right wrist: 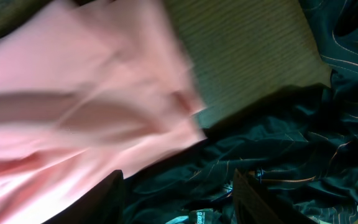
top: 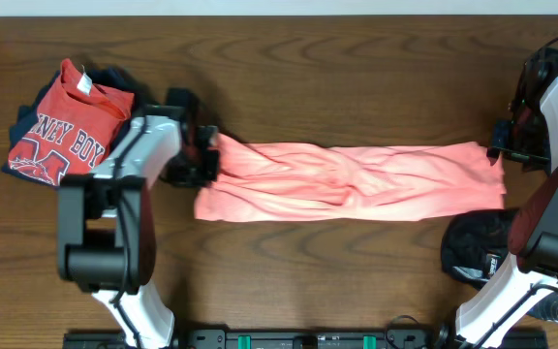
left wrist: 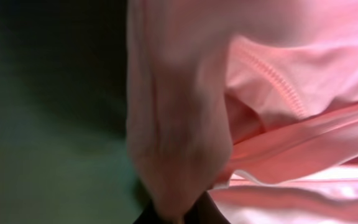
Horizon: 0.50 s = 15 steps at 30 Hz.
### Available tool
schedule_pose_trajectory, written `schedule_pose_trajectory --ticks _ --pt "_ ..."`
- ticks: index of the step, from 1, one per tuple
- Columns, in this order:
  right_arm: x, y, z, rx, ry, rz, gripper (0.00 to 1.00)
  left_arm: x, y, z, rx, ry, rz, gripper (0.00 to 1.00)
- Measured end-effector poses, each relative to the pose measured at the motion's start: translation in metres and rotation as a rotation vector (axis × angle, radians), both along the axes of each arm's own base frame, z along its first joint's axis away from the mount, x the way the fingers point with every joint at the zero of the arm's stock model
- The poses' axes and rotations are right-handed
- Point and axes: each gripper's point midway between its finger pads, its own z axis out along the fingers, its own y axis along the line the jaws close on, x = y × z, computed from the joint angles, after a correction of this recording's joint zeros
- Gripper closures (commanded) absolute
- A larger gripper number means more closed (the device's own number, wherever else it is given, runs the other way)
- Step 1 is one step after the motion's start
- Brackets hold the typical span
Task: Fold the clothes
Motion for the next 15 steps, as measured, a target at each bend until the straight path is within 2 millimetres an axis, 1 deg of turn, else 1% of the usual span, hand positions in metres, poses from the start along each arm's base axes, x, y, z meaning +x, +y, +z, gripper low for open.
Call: schedule_pose_trajectory --ticks 2,5,7,8,9,11,13,15 --pt "0.000 0.000 0.000 0.000 0.000 0.000 0.46 0.006 0.020 0.015 0.041 -0.042 0.061 0.94" --pt "0.000 0.000 0.000 0.000 0.000 0.000 0.46 0.016 0.047 0.047 0.077 -0.141 0.152 0.94" --pt "0.000 0.000 0.000 0.000 0.000 0.000 0.46 0.019 0.054 0.064 0.090 -0.193 0.181 0.94" --pt "0.000 0.000 0.000 0.000 0.000 0.000 0.46 0.020 0.054 0.072 0.089 -0.219 0.185 0.94" --pt "0.000 0.000 0.000 0.000 0.000 0.000 0.46 0.021 0.052 0.079 0.085 -0.240 0.182 0.94" --pt "0.000 0.000 0.000 0.000 0.000 0.000 0.46 0.022 0.039 0.091 0.060 -0.274 0.157 0.94" --pt "0.000 0.001 0.000 0.005 -0.001 0.000 0.46 0.024 0.017 0.099 0.008 -0.303 0.117 0.94" --pt "0.000 0.002 0.000 0.009 -0.003 -0.001 0.46 0.027 -0.015 0.106 -0.055 -0.334 0.066 0.94"
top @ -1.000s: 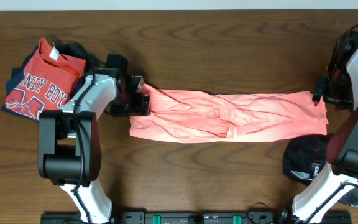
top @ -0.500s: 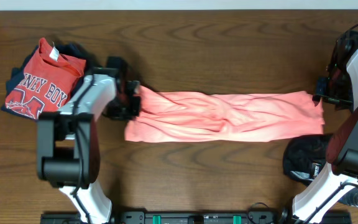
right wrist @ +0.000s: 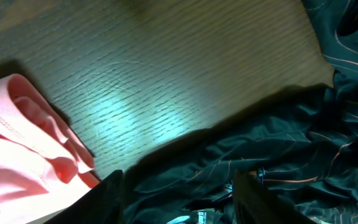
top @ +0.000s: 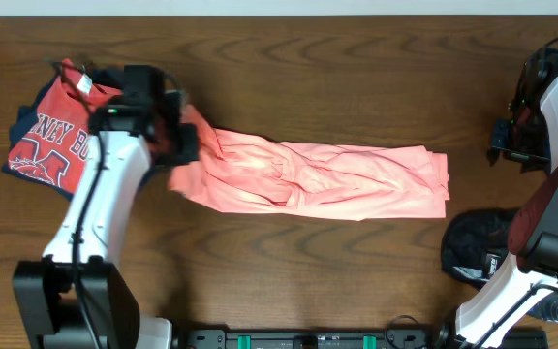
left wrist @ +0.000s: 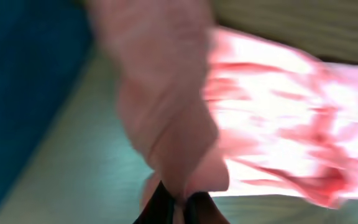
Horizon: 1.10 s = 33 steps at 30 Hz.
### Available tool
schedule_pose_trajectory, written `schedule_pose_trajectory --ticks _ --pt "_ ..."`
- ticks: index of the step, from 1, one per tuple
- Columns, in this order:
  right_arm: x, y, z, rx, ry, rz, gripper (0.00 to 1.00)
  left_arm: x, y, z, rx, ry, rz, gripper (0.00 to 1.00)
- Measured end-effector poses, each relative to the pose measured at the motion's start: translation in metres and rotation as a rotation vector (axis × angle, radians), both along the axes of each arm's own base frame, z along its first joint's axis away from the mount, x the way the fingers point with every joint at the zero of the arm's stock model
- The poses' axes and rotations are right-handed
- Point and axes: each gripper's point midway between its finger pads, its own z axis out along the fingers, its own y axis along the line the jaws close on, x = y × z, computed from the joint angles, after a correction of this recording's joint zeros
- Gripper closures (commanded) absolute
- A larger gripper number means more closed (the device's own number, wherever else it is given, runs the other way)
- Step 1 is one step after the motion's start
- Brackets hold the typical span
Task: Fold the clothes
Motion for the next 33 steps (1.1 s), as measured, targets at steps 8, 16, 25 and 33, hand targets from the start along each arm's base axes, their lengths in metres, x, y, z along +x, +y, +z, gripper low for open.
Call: schedule_pose_trajectory --ticks 8,16,25,33 --pt "0.001 0.002 0.000 0.011 -0.003 -0.001 0.46 -0.017 -0.135 0.013 -0.144 -0.074 -0.265 0.94" --pt "0.000 0.002 -0.001 0.014 -0.002 -0.001 0.43 -0.044 -0.227 -0.024 -0.187 -0.041 -0.428 0.92" --pt "0.011 0.043 -0.003 0.261 -0.065 0.095 0.27 -0.052 -0.236 -0.036 -0.176 -0.011 -0.455 0.35" --pt "0.010 0.081 -0.015 0.469 -0.103 0.181 0.20 -0.011 -0.165 0.042 -0.225 -0.184 -0.272 0.35"
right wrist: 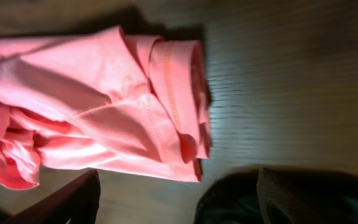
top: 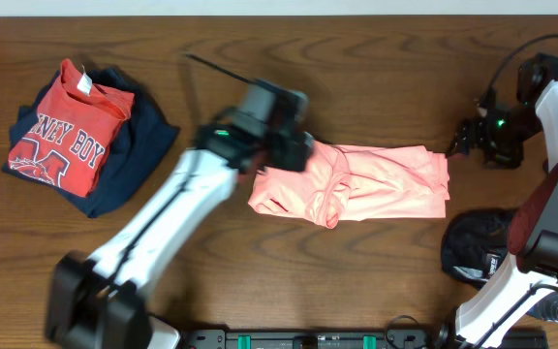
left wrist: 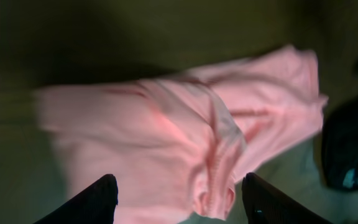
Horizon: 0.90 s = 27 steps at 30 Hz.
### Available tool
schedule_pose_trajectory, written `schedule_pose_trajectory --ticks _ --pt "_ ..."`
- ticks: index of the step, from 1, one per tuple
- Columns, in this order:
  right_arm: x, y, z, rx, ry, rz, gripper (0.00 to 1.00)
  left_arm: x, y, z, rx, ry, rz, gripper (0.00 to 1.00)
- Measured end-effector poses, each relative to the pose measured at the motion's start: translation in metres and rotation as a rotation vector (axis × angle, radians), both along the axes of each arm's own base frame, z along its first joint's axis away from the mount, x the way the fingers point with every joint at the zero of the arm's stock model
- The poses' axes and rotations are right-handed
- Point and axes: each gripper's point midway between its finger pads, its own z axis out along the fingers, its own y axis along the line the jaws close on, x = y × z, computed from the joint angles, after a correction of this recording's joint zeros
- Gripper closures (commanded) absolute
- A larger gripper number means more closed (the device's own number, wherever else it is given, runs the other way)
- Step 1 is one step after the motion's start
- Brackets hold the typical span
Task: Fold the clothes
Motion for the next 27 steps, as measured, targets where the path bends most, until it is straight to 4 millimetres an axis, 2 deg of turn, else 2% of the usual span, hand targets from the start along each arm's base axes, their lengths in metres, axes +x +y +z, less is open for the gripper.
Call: schedule_pose_trajectory --ticks 3,7,10,12,13,14,15,16,19,22,25,27 --pt "-0.006 0.012 -0.019 0.032 0.007 0.025 0.20 0.010 0.036 0.017 -0.009 -0.021 0.091 0.35" --pt "-0.012 0.027 -0.044 0.052 -0.003 0.057 0.17 0.011 0.063 0.011 0.014 0.025 0.158 0.35" --pt "-0.015 0.039 -0.061 0.061 -0.016 0.084 0.19 0.009 0.077 0.005 0.027 0.063 0.190 0.35" --pt "-0.015 0.043 -0.066 0.062 -0.024 0.096 0.32 0.010 0.083 0.004 0.030 0.071 0.206 0.35" --pt "-0.012 0.046 -0.067 0.061 -0.048 0.108 0.57 0.011 0.086 0.004 0.031 0.075 0.214 0.35" --pt "-0.011 0.048 -0.068 0.061 -0.054 0.115 0.77 0.011 0.089 0.003 0.032 0.079 0.222 0.35" --pt "-0.010 0.050 -0.070 0.063 -0.060 0.116 0.93 0.011 0.092 0.003 0.034 0.084 0.230 0.35" --pt "-0.010 0.052 -0.071 0.064 -0.062 0.120 0.99 0.011 0.096 0.002 0.036 0.090 0.238 0.35" --pt "-0.014 0.055 -0.074 0.066 -0.048 0.124 0.99 0.010 0.102 0.000 0.040 0.103 0.254 0.35" --pt "-0.017 0.050 -0.070 0.039 -0.013 0.098 0.99 0.008 0.109 -0.003 0.060 0.119 0.274 0.35" --pt "-0.014 0.038 -0.055 0.011 0.014 0.062 0.99 0.005 0.118 -0.006 0.093 0.133 0.296 0.34" --pt "-0.004 0.028 -0.035 -0.010 -0.003 0.039 0.99 0.005 0.122 -0.008 0.113 0.134 0.308 0.34"
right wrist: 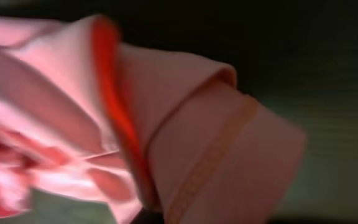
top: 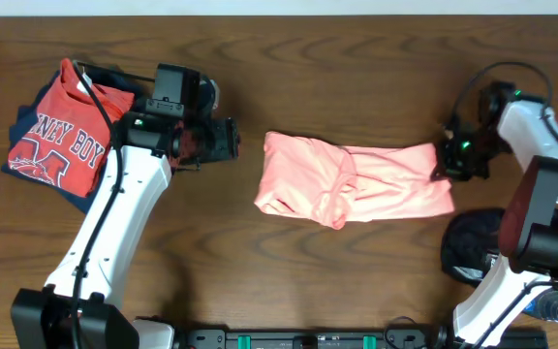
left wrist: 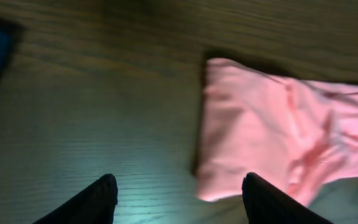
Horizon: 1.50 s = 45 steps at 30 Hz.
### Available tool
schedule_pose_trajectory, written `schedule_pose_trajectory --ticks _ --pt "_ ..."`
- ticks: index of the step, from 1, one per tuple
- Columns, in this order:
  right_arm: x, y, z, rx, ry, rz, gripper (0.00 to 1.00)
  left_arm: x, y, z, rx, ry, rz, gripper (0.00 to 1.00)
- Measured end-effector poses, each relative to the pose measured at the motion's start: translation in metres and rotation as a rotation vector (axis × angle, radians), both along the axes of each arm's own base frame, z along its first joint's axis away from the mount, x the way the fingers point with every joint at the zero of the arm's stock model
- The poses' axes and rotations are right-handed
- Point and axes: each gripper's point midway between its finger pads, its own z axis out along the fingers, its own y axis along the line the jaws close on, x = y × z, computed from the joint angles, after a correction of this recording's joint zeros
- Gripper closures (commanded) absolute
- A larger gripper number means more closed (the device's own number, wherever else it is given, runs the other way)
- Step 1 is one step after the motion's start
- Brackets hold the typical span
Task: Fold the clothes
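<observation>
The pink shirt (top: 356, 184) lies bunched in a short band at the table's middle, its left part doubled over; the left wrist view shows that left end (left wrist: 272, 130). My left gripper (top: 229, 141) hangs open just left of it, both fingers spread wide (left wrist: 178, 182) over bare wood. My right gripper (top: 449, 160) is at the shirt's right edge, shut on the hem. Pink fabric (right wrist: 185, 124) fills the right wrist view, and only a dark tip of the gripper (right wrist: 157, 218) shows.
A stack of folded clothes, a red printed shirt (top: 61, 126) on a navy one, sits at the far left. A dark garment (top: 478, 247) lies heaped at the right front. The wooden table (top: 356, 58) runs under everything.
My left gripper, open above the shirt's folded left part, has moved left off the shirt. My right gripper, open and apart to the right, is now shut on the shirt's right edge.
The pink shirt lay stretched long, my left gripper shut on its left end. Then that end was raised toward the left with the shirt drawn after it. Then the shirt lay shorter, folded over, left gripper open above it. Now the right gripper holds the right edge.
</observation>
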Motion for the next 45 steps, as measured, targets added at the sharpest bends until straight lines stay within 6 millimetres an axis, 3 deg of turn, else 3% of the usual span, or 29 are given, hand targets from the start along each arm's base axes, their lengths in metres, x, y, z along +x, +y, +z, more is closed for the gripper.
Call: schedule_pose_trajectory --ticks 3,7,10,17,18,22,23,25,28,32,37,41,45 --pt "0.011 -0.003 0.034 -0.020 -0.043 -0.004 0.99 0.000 0.003 -0.001 0.014 -0.001 0.007 0.33" --pt "0.021 0.019 0.085 -0.025 -0.148 0.041 0.99 0.001 0.005 -0.001 0.026 -0.005 0.012 0.30" --pt "0.017 0.063 0.105 0.014 -0.176 0.118 0.99 0.001 0.005 -0.001 0.029 -0.005 0.014 0.30" --pt "0.002 0.175 0.105 0.097 -0.183 0.316 0.97 0.001 0.006 -0.001 0.030 -0.004 0.014 0.29" --pt "-0.002 0.191 0.105 0.105 -0.188 0.345 0.92 0.001 0.006 -0.001 0.030 -0.004 0.014 0.29" --pt "-0.018 0.247 0.101 0.131 -0.210 0.447 0.44 0.001 0.006 -0.002 0.030 -0.002 0.014 0.28" --pt "-0.023 0.260 0.097 0.139 -0.208 0.474 0.25 0.000 0.006 -0.002 0.031 0.000 0.014 0.25" --pt "-0.033 0.279 0.089 0.144 -0.198 0.522 0.20 0.000 0.006 -0.002 0.032 0.001 0.012 0.24" --pt "-0.049 0.298 0.072 0.136 -0.158 0.591 0.25 -0.001 0.006 -0.002 0.033 0.005 0.011 0.21" --pt "-0.056 0.287 0.060 0.039 -0.122 0.606 0.21 -0.002 0.006 -0.003 0.033 0.011 0.008 0.12" --pt "-0.038 0.244 0.056 -0.141 -0.124 0.511 0.13 -0.005 -0.005 -0.007 -0.017 0.038 -0.019 0.05" --pt "-0.012 0.199 0.079 -0.215 -0.196 0.375 0.10 -0.006 -0.025 -0.021 -0.075 0.089 -0.073 0.03" --pt "0.004 0.147 0.119 -0.245 -0.289 0.219 0.09 -0.007 -0.067 -0.047 -0.155 0.145 -0.196 0.01"
